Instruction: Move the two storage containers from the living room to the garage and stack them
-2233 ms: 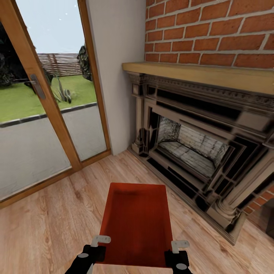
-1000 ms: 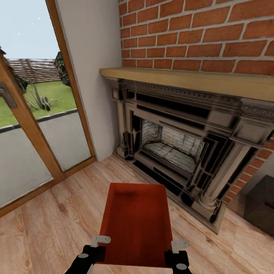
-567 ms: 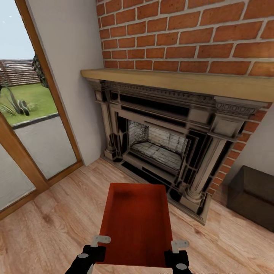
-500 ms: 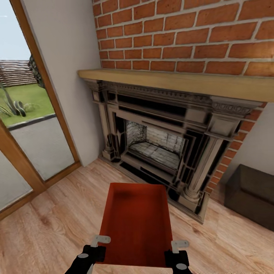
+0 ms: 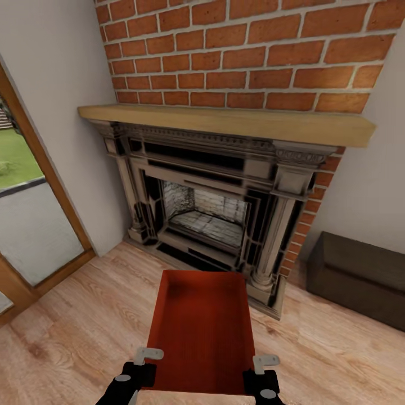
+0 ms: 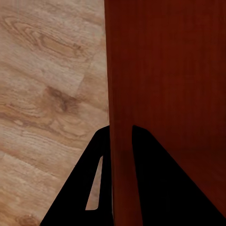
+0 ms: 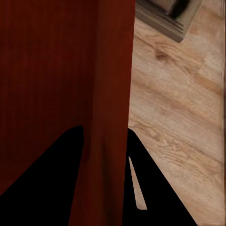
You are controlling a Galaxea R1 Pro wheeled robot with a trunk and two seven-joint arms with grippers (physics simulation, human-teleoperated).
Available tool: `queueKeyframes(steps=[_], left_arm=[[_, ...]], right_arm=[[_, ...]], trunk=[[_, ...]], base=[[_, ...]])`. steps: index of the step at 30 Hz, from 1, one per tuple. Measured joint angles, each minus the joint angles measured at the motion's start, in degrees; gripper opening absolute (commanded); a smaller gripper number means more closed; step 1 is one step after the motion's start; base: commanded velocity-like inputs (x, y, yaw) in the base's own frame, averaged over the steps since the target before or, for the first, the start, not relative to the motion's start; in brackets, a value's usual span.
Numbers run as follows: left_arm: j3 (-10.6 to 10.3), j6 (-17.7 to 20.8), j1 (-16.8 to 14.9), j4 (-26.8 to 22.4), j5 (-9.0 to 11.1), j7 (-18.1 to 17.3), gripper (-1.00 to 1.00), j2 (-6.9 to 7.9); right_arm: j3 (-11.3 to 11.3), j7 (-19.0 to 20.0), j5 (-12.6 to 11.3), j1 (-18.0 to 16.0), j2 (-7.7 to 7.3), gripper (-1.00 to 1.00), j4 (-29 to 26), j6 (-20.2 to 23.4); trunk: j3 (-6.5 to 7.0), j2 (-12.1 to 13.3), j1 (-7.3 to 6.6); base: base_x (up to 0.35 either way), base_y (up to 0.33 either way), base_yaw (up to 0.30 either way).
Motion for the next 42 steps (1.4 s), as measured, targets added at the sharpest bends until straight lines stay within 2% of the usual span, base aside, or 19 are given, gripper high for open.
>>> queueKeyframes(steps=[42], left_arm=[[-0.14, -0.19, 0.01, 0.03, 0.28, 0.15, -1.0, 0.05]], right_arm=[[-0.01, -0.16, 0.19, -0.01, 0.0, -1.0, -0.19, 0.08]], trunk=[[1.1, 0.0, 0.0]], base=[[0.0, 0.0, -0.27]])
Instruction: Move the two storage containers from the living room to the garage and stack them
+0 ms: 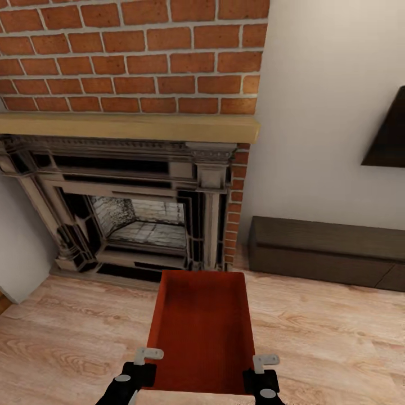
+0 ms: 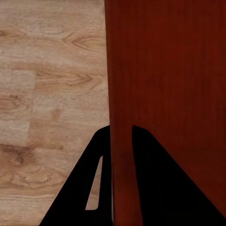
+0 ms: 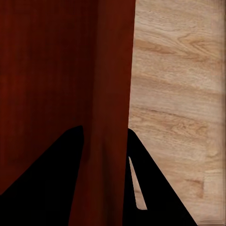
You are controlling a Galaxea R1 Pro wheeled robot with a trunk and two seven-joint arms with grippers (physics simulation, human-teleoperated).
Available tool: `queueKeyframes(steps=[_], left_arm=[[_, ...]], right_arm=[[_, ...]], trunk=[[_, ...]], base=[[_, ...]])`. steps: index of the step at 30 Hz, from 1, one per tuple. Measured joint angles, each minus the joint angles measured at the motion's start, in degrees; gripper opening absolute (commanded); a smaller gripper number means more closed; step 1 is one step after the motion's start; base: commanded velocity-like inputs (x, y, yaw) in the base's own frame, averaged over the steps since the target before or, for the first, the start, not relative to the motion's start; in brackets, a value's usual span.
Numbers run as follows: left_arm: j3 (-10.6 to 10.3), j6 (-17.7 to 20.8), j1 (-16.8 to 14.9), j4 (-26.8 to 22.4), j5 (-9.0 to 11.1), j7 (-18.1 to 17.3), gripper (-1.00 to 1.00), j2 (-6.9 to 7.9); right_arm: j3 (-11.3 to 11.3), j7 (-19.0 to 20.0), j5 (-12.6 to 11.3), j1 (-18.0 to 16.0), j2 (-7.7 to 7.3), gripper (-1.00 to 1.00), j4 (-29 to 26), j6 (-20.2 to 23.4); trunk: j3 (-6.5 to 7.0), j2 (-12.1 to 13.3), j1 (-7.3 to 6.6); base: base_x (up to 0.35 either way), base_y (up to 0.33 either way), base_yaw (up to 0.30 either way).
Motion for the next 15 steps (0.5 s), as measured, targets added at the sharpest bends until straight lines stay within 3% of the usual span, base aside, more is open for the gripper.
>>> queueKeyframes(steps=[7, 15], left_arm=[[0.01, 0.0, 0.0, 0.0, 0.01, 0.0, -1.0, 0.0], [0.0, 0.01, 0.01, -0.05, -0.14, -0.05, -1.0, -0.03]], right_arm=[[0.01, -0.01, 0.01, 0.0, 0.0, -1.0, 0.0, 0.0], [0.01, 0.13, -0.1, 0.0, -0.04, -1.0, 0.1, -0.13]], trunk=[[0.17, 0.0, 0.0], [0.2, 0.0, 0.0]], base=[[0.0, 0.0, -0.254], [0.0, 0.0, -0.03]])
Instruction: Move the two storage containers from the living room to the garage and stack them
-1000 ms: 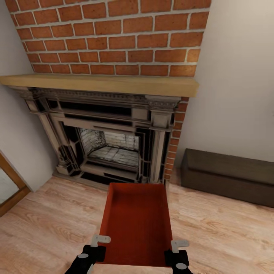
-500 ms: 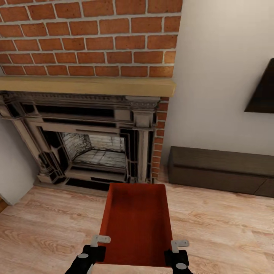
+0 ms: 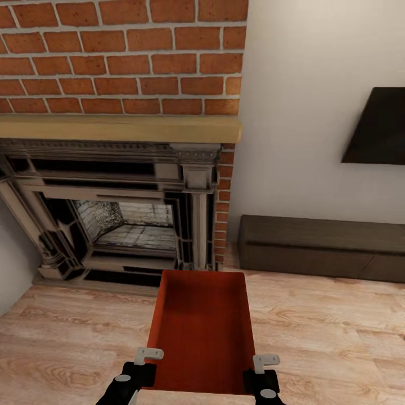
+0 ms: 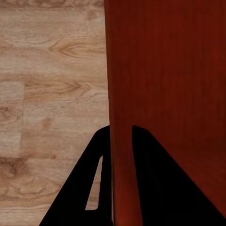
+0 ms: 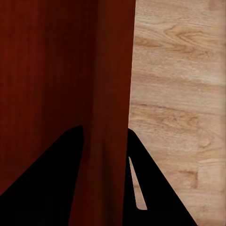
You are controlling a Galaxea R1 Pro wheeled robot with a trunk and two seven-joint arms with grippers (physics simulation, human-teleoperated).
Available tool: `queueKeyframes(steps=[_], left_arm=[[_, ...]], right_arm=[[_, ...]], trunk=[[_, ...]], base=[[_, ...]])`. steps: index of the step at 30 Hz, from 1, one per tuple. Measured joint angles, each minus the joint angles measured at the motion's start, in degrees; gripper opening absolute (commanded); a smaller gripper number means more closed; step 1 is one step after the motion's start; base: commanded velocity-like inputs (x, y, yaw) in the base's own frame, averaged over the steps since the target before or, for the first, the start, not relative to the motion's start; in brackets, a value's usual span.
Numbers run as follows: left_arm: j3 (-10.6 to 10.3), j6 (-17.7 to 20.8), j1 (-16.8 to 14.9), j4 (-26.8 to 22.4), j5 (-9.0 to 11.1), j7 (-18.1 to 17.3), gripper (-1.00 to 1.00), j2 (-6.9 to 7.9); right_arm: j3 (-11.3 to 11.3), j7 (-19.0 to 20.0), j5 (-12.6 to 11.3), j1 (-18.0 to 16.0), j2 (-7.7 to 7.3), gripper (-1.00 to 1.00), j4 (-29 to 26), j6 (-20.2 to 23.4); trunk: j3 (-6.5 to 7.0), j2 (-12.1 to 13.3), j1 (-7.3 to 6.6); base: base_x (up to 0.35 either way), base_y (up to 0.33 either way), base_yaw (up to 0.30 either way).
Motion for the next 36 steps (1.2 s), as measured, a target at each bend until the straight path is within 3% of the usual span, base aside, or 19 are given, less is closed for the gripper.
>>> queueKeyframes(steps=[14, 36], left_arm=[[0.03, 0.0, -0.01, 0.02, 0.0, -0.04, -1.0, 0.01], [0.07, 0.0, -0.01, 0.16, 0.14, 0.07, -1.0, -0.01]], right_arm=[[0.04, -0.06, -0.02, 0.01, 0.0, -1.0, -0.1, 0.1], [0.05, -0.09, 0.03, 0.0, 0.05, -1.0, 0.06, 0.13]], trunk=[[0.0, 0.0, 0.0], [0.0, 0.0, 0.0]], base=[[0.0, 0.0, -0.027], [0.0, 0.0, -0.286]])
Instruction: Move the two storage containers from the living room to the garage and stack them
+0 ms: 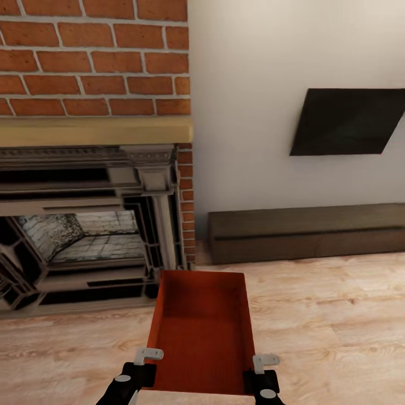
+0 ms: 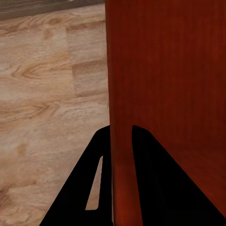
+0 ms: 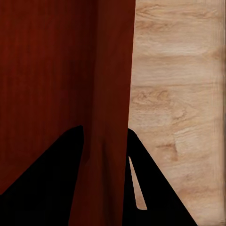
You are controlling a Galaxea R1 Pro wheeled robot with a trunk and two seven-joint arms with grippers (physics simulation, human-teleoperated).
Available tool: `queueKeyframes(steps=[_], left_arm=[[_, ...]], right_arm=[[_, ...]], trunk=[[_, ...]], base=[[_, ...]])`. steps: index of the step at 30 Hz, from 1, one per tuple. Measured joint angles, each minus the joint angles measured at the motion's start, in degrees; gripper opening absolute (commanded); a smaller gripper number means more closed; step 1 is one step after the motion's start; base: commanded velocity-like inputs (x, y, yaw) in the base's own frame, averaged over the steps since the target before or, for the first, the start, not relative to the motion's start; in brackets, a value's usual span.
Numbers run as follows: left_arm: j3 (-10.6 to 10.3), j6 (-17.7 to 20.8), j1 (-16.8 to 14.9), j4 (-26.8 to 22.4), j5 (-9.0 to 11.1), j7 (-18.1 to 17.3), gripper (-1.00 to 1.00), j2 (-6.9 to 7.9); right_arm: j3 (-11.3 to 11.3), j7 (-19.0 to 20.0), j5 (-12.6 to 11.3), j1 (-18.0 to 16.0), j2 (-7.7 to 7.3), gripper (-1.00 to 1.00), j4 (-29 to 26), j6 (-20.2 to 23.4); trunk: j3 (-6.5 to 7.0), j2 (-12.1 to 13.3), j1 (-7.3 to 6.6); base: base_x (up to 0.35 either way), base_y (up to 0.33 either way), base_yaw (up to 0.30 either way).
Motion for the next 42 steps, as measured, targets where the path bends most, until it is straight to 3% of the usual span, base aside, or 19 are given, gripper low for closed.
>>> queueKeyframes(steps=[42], left_arm=[[-0.01, -0.09, 0.0, -0.01, 0.0, -0.09, -1.0, 0.06]], right_arm=[[-0.04, -0.04, 0.08, 0.01, 0.01, -1.0, -0.1, -0.01]], trunk=[[0.0, 0.0, 0.0]], base=[[0.0, 0.0, -0.293]])
